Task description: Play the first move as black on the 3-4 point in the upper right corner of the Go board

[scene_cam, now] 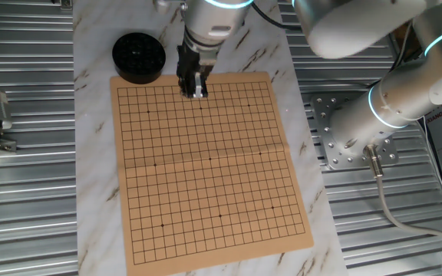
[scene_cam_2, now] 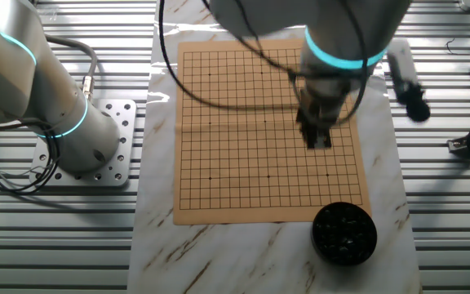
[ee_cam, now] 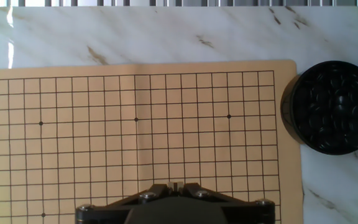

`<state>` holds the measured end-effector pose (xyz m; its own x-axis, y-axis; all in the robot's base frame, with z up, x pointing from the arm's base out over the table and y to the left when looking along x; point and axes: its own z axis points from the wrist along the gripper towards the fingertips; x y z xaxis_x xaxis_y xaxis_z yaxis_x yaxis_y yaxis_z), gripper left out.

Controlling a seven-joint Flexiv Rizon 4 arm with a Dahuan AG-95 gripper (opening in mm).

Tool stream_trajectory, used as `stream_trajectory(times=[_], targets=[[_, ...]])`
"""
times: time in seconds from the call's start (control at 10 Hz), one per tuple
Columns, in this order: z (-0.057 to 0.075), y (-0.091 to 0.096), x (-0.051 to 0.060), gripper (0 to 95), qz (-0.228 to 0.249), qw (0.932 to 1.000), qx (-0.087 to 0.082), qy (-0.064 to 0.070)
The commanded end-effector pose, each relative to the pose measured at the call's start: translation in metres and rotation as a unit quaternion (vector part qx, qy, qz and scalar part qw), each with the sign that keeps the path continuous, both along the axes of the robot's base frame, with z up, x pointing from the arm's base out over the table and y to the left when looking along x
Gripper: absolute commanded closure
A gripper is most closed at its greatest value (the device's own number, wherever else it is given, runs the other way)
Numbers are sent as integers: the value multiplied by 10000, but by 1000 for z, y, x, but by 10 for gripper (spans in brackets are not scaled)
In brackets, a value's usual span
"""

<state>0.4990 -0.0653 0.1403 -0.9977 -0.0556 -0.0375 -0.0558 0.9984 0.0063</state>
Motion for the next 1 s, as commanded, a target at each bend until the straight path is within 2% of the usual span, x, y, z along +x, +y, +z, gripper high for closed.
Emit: stream_trajectory(times=[0.1, 0.3, 0.5, 0.8, 1.0], targets=[[-9, -26, -1, 950, 85, 10000, 8, -12], [-12, -47, 4, 950, 188, 9998, -45, -12], [-8, -67, 18, 950, 291, 9995, -84, 7], [-8, -71, 40, 950, 288, 9995, -114, 5], [-15, -74, 48, 950, 299, 9995, -123, -7]])
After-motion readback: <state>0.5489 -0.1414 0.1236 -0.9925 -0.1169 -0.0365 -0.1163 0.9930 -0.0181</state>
